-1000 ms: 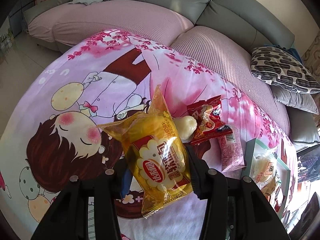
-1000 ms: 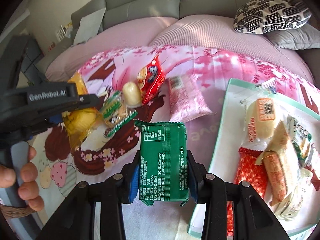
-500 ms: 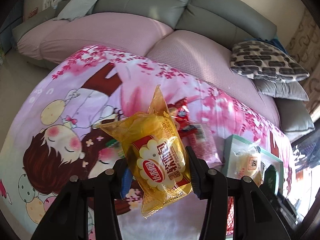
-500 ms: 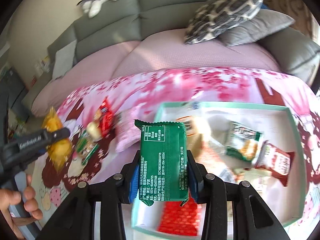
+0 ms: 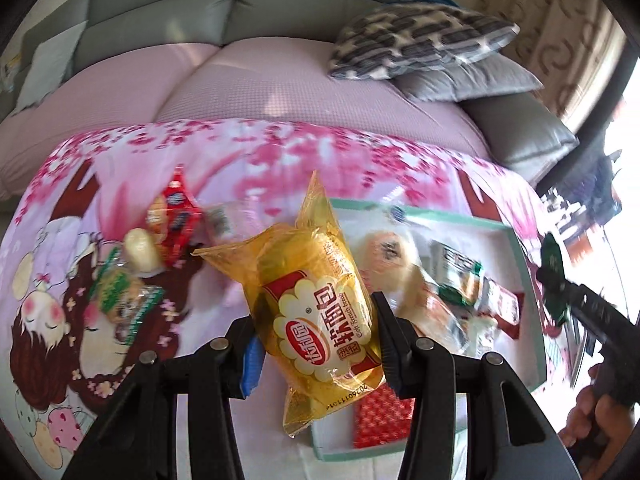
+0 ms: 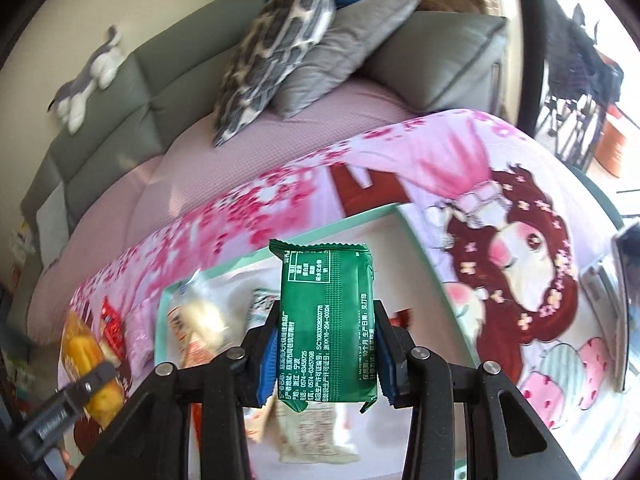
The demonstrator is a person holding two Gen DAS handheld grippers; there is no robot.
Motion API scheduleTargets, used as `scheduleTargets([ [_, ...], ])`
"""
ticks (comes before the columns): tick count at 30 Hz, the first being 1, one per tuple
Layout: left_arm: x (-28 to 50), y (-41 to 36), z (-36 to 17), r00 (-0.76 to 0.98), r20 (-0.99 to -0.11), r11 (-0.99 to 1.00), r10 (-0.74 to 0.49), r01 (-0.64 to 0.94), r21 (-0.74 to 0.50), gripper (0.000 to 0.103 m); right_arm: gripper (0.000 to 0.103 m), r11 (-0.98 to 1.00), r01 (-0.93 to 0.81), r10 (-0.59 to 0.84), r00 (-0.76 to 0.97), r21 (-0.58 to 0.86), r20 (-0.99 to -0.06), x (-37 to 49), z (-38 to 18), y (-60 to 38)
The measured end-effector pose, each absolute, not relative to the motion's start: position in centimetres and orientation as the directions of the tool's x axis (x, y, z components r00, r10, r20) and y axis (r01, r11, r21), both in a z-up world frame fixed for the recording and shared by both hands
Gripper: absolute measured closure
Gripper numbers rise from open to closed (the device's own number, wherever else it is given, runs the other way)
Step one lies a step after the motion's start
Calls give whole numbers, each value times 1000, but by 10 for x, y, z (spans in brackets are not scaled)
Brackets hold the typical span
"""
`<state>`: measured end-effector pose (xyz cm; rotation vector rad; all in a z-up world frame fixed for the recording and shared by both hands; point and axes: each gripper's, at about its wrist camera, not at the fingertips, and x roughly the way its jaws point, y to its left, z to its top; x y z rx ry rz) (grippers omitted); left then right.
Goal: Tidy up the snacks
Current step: 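Carry the yellow pack in left tool while right tool carries the green pack over the tray, then open left tool to drop the yellow pack while right tool releases the green pack in the tray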
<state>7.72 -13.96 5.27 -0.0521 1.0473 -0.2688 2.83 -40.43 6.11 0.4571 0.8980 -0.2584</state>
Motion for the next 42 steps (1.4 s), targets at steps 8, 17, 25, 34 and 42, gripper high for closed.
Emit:
scheduleTargets([
  [8, 72, -173, 43, 436, -862, 949, -257, 281, -142, 53, 61, 851, 433, -42, 623, 299, -781, 29, 57, -427],
  [17, 81, -171, 32, 421, -874, 956, -241, 260, -138, 53, 61, 868, 400, -27, 630, 294, -776, 49, 32, -423],
  [25, 87, -178, 26, 409, -885, 956, -223, 268, -117, 53, 61, 880, 397, -42, 611, 260, -790, 59, 13, -420],
  [34, 88, -190, 21, 411, -884, 949, -223, 300, -100, 53, 61, 877, 405, -40, 597, 258, -801, 61, 7, -421],
  [42, 88, -195, 21, 408, -887, 946, -216, 311, -87, 33, 50, 883, 399, -34, 581, 247, -813, 64, 7, -416],
])
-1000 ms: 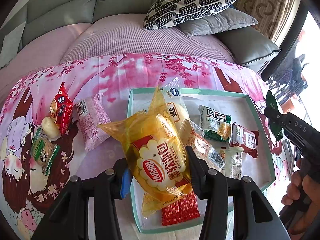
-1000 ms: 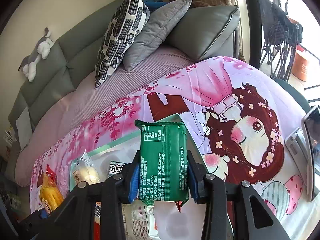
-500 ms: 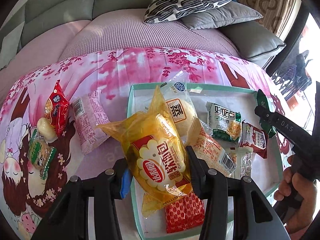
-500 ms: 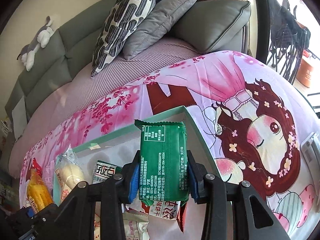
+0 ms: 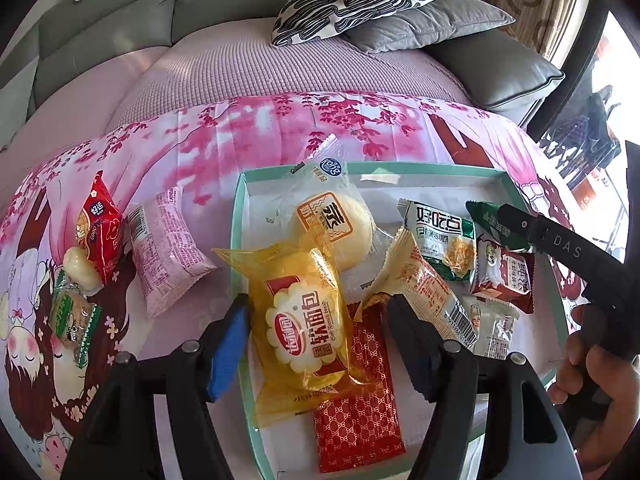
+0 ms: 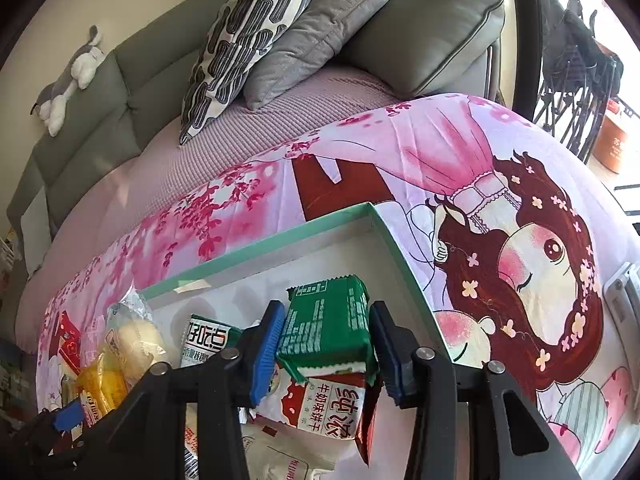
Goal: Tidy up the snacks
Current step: 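Open left tool to drop the yellow pack while right tool releases the green pack in the tray, then move left tool to the green-striped pack while right tool reaches the pink barcode pack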
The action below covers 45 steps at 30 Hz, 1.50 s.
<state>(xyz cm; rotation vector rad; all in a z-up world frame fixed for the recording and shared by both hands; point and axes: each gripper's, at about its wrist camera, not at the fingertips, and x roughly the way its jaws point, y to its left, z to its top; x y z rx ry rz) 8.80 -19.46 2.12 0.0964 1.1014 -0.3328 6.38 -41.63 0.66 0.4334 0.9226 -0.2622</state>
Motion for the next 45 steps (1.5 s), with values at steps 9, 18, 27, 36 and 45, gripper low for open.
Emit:
scheduleTargets([
  [9, 86, -189, 31, 447, -868, 949, -217, 305, -80, 14, 18, 901, 377, -36, 560, 215, -828, 64, 16, -403],
  [18, 90, -156, 46, 520, -833, 978, -191, 174, -116, 11, 1, 928, 336, -54, 547, 160, -836, 57, 30, -383],
  [27, 98, -112, 50, 568, -818, 994, -89, -7, -113, 1, 0, 953, 279, -57, 553, 120, -831, 51, 39, -359],
  [36, 101, -81, 46, 548, -833, 984, -81, -88, -154, 1, 0, 972, 205, -16, 555, 118, -832, 51, 43, -332],
  [45, 101, -38, 47, 545, -838, 972, -33, -178, -154, 1, 0, 985, 104, 55, 562, 136, -826, 50, 49, -294],
])
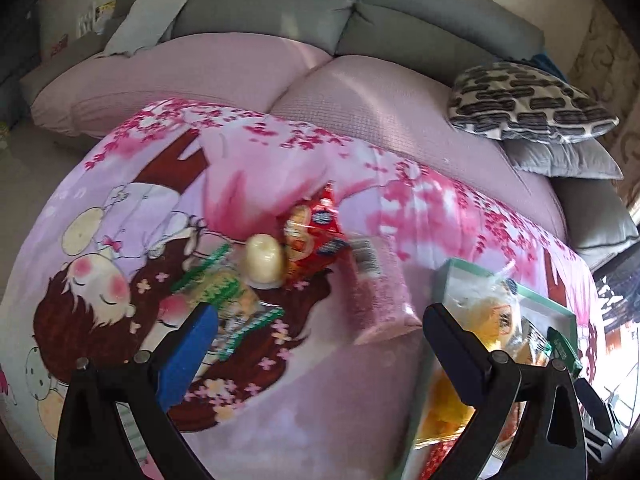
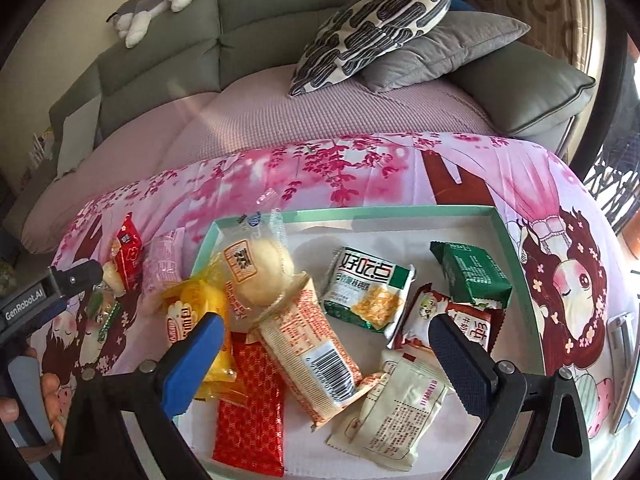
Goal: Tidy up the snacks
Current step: 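Move left tool to the green-striped pack while right tool reaches the pink barcode pack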
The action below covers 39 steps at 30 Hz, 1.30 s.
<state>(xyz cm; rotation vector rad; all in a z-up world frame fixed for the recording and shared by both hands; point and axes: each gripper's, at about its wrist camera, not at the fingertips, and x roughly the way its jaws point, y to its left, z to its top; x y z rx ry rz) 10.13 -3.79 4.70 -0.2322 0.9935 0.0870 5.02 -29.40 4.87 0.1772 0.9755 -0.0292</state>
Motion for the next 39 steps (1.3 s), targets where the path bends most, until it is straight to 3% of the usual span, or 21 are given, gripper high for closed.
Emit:
scheduleTargets([
  [8, 95, 27, 46, 526, -843, 943, 115, -325, -74, 1, 0, 988, -6, 130, 554, 153, -823, 50, 50, -256],
  [15, 89, 66, 43, 507, -850, 900, 144, -423, -100, 1, 0, 984, -70, 175, 557, 164, -812, 49, 51, -236],
  [35, 112, 67, 16, 476, -879, 897, -3, -386, -213, 1, 0, 968, -209, 235, 576, 137, -783, 79, 52, -177],
  [39, 119, 67, 6, 450, -892, 895, -33, -384, -227, 1, 12, 965, -236, 231, 566, 113, -791, 96, 51, -162],
])
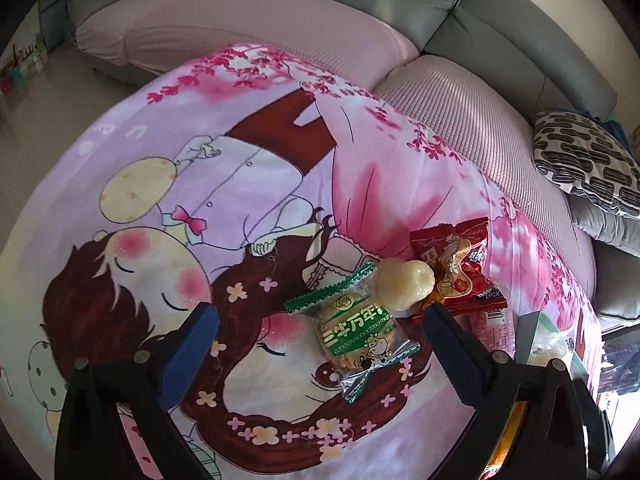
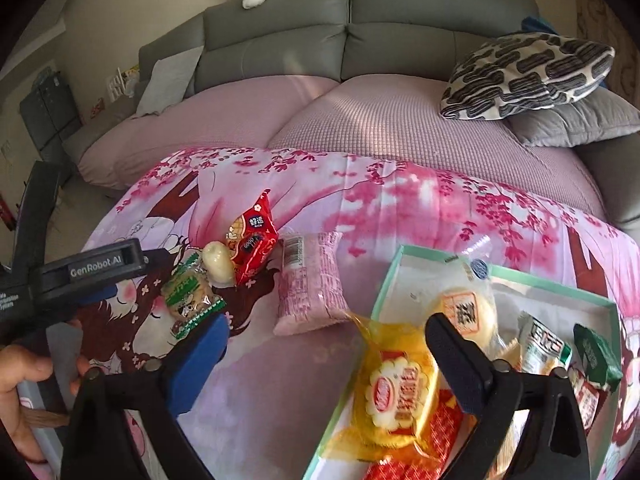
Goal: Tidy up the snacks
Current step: 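Close right tool on the pink barcode pack while left tool grips the green-striped pack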
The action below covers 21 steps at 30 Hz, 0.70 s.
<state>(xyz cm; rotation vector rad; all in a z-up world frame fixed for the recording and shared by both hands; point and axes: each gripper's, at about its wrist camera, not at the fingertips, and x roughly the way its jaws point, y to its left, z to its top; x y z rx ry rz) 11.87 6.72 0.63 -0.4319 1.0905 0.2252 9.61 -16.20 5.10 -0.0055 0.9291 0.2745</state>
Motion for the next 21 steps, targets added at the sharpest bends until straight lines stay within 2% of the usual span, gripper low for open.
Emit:
scheduleTargets([
  [8, 130, 70, -16, 400, -910, 872, -110, -402, -282, 3, 29, 955, -291, 216, 527, 64, -822, 125, 31, -134],
  [12, 133, 66, -23, 376, -919, 876, -120, -396, -276, 17, 38, 950, -308, 209, 499, 53, -841, 132, 14, -125],
  [17, 136, 59, -28, 356, -928, 889, -109, -382, -251, 18, 46, 949, -315, 185, 478, 29, -859, 136, -3, -118],
  [21, 137, 54, -29, 348, -931, 898, -109, -367, -242, 26, 48, 952, -307, 175, 475, 24, -862, 140, -8, -119],
])
